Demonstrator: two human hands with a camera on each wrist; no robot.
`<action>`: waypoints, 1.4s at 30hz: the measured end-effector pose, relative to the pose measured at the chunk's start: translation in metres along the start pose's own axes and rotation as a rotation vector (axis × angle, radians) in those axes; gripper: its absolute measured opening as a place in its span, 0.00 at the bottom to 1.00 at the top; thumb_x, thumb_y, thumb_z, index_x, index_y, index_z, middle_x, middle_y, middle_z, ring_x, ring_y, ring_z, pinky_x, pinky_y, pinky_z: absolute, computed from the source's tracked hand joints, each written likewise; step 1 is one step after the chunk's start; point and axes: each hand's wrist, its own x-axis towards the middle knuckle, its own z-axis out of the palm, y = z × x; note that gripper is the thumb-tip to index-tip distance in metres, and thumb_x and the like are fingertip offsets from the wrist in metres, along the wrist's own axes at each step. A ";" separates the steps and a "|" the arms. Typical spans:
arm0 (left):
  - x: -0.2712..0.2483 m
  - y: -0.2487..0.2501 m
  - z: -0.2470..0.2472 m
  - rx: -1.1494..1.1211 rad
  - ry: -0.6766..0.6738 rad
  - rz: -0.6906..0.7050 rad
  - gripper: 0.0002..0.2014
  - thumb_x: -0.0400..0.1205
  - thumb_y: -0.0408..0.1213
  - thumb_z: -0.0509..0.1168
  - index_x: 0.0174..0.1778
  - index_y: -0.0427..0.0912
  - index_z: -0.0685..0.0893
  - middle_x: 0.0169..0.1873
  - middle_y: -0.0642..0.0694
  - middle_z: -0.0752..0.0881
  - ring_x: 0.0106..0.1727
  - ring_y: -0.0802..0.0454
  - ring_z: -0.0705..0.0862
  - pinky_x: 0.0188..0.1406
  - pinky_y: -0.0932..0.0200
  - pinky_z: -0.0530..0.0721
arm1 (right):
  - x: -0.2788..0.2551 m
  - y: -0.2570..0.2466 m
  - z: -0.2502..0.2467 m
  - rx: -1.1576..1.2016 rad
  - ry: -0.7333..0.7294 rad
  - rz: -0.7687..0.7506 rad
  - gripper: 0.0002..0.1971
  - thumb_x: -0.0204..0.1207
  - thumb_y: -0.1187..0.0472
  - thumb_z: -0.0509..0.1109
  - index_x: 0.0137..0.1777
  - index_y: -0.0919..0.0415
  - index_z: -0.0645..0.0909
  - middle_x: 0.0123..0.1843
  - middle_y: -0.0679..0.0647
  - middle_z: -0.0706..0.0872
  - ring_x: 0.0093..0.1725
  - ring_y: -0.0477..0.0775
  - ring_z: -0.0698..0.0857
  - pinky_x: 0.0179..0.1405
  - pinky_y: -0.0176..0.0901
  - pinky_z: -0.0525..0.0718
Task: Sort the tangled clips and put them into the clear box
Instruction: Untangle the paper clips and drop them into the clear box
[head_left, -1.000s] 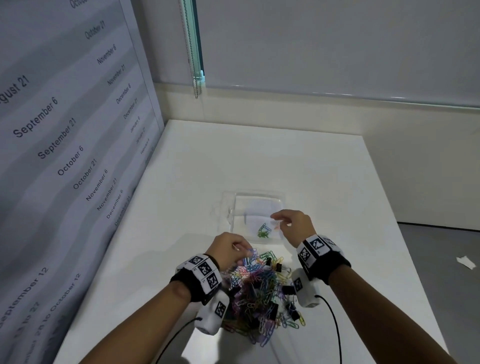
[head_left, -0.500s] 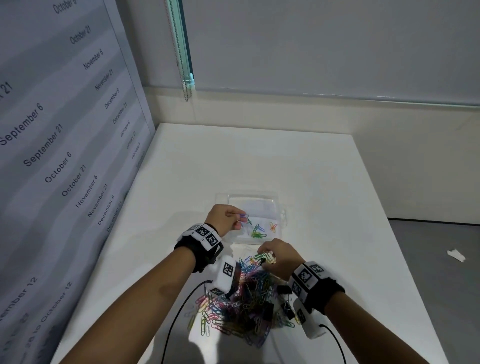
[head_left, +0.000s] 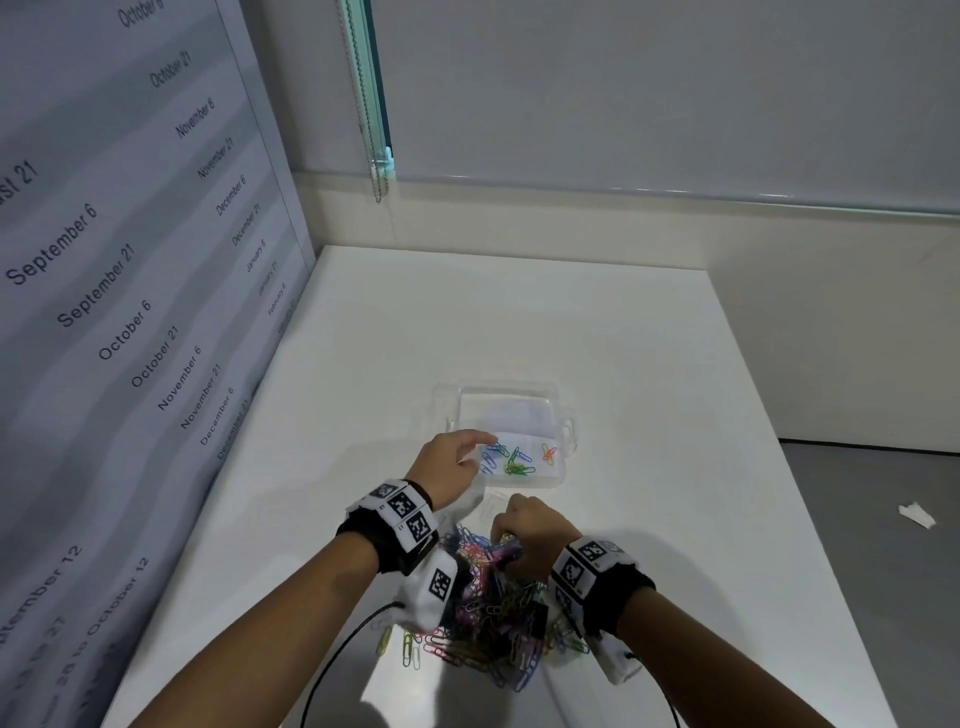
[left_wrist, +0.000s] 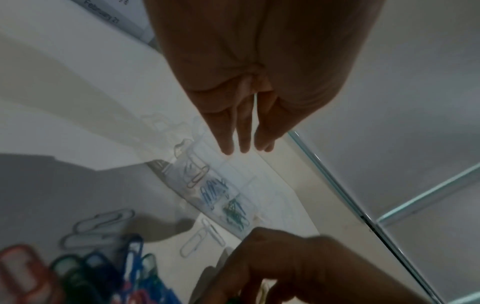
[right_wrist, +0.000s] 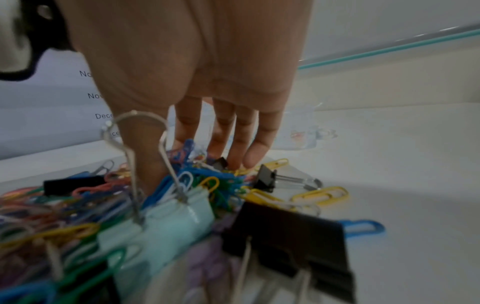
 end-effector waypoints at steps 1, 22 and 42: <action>-0.006 0.001 0.002 0.001 0.008 0.018 0.20 0.79 0.20 0.56 0.58 0.45 0.84 0.66 0.45 0.81 0.69 0.53 0.77 0.66 0.66 0.73 | 0.000 0.000 -0.002 0.014 -0.022 0.005 0.16 0.70 0.60 0.72 0.57 0.60 0.80 0.60 0.64 0.78 0.61 0.64 0.75 0.58 0.49 0.75; -0.035 -0.049 0.036 0.593 -0.150 0.013 0.12 0.74 0.33 0.71 0.52 0.42 0.81 0.48 0.48 0.69 0.46 0.51 0.72 0.50 0.60 0.77 | -0.026 0.020 -0.033 0.342 0.211 0.216 0.08 0.67 0.69 0.70 0.40 0.61 0.90 0.41 0.56 0.91 0.37 0.45 0.86 0.41 0.32 0.76; -0.010 -0.009 -0.006 0.167 0.062 -0.046 0.06 0.75 0.32 0.72 0.47 0.38 0.88 0.45 0.40 0.89 0.46 0.48 0.85 0.55 0.54 0.86 | -0.010 0.028 -0.070 0.520 0.513 0.239 0.14 0.70 0.74 0.62 0.44 0.61 0.88 0.47 0.58 0.91 0.34 0.45 0.83 0.41 0.34 0.80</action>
